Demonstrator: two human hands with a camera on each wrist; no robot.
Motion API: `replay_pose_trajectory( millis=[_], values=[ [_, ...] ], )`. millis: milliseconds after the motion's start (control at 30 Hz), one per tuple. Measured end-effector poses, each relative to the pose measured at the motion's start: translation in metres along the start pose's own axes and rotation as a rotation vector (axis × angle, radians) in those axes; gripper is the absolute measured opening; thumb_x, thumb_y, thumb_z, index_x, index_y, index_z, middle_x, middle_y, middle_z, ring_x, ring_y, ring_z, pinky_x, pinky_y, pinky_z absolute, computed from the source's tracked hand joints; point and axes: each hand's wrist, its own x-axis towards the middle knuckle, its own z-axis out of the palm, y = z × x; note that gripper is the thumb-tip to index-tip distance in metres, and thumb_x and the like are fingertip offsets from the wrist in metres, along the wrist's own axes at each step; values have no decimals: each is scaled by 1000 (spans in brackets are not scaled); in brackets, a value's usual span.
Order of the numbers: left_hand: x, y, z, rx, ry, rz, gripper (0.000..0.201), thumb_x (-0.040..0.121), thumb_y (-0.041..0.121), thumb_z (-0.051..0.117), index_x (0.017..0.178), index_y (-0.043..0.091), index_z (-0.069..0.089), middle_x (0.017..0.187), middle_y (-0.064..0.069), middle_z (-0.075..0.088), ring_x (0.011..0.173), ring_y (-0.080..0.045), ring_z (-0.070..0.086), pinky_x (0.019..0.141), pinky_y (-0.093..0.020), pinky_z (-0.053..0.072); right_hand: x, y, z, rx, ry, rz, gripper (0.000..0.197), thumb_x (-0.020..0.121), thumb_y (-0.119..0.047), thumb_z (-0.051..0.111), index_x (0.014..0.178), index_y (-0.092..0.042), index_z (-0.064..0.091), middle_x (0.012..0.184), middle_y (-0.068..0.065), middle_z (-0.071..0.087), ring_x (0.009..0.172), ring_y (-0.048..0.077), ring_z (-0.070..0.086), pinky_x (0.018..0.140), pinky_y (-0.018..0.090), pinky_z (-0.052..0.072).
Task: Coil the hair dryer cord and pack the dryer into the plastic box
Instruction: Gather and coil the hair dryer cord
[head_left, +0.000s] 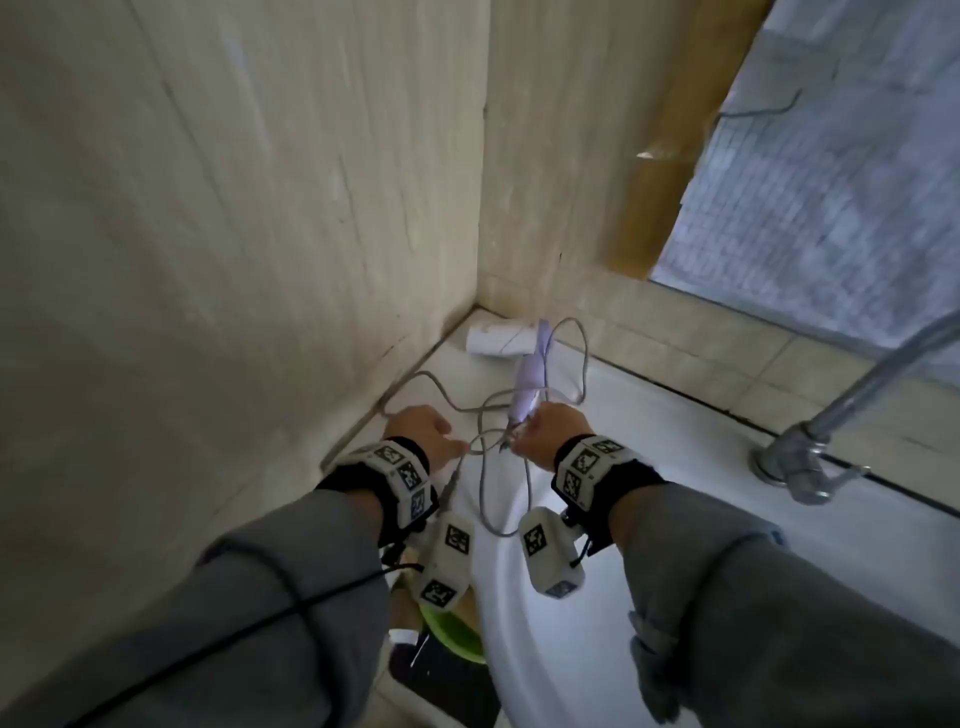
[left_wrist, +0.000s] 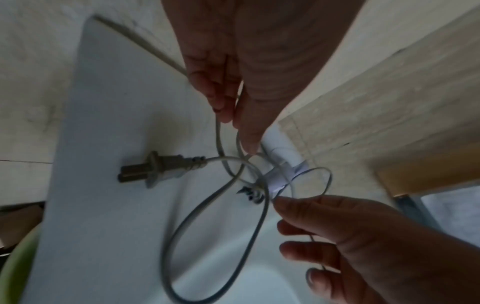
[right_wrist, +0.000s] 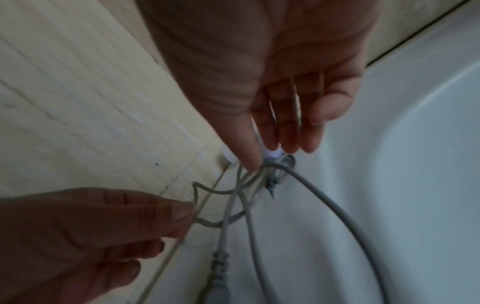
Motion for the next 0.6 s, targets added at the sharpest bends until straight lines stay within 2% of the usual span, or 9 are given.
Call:
replay_pose_trajectory(
  millis=[67, 167, 267, 300, 333, 367, 433, 500, 600],
  values=[
    [6, -2, 6, 53, -51, -22, 53, 75, 39, 71, 118, 9, 62, 126, -8, 63, 116, -23, 58, 98, -28, 46, 0, 2, 7, -44, -73, 76, 39, 80, -35, 63, 106, -6, 62, 96, 7, 63, 103, 26, 63, 69, 25, 40],
    [12, -3, 16, 192, -170, -27, 54, 78, 39, 68, 120, 6, 62, 129, -9, 61, 120, -24, 56, 103, -32, 45, 6, 7, 18, -35, -194, 177, 34, 79, -35, 65, 97, -8, 58, 104, 12, 69, 99, 27, 67, 64, 28, 49],
    [17, -3, 16, 357, -242, 43, 44, 85, 36, 60, 120, 9, 64, 128, -7, 63, 120, -22, 57, 103, -32, 44, 11, 7, 22, -17, -293, 198, 29, 79, -24, 63, 98, -2, 63, 106, 14, 71, 96, 28, 70, 82, 36, 57],
    [19, -3, 13, 366, -251, 57, 41, 85, 34, 60, 118, 10, 65, 125, -7, 64, 117, -22, 58, 101, -31, 46, 10, 5, 20, 30, -311, 203, 26, 81, -19, 61, 99, 0, 64, 102, 14, 73, 90, 27, 72, 82, 36, 58],
    [22, -3, 10, 352, -258, 69, 38, 85, 32, 60, 115, 9, 66, 122, -7, 66, 115, -22, 60, 99, -30, 47, 9, 2, 15, 106, -325, 203, 21, 84, -14, 56, 97, 1, 64, 94, 14, 74, 78, 23, 74, 75, 32, 60],
    [23, -1, 5, 312, -256, 91, 34, 84, 30, 61, 110, 8, 66, 118, -8, 67, 112, -24, 61, 95, -29, 48, 8, -2, 8, 180, -329, 197, 16, 87, -9, 51, 95, 1, 61, 83, 12, 73, 60, 17, 73, 59, 23, 59],
    [25, 6, -10, 139, -234, 126, 21, 86, 24, 60, 100, 10, 64, 102, -7, 68, 100, -25, 64, 80, -25, 49, 2, -15, -14, 305, -296, 173, 10, 92, -7, 45, 90, -2, 54, 67, 9, 64, 31, 6, 58, 31, 10, 39],
    [26, 16, -27, -107, -192, 142, 7, 89, 20, 56, 88, 14, 55, 82, -3, 68, 77, -21, 66, 63, -24, 52, 3, -27, -38, 376, -208, 78, 16, 94, -11, 46, 80, -6, 53, 60, 5, 61, 25, 1, 51, 27, 8, 31],
    [27, 38, -53, -476, -149, 142, 16, 94, 15, 47, 78, 14, 47, 70, -7, 59, 62, -19, 55, 61, -32, 48, 8, -41, -73, 472, -22, -42, 22, 90, -16, 56, 69, -10, 57, 41, -7, 60, 25, -1, 47, 31, 10, 35]
  ],
)
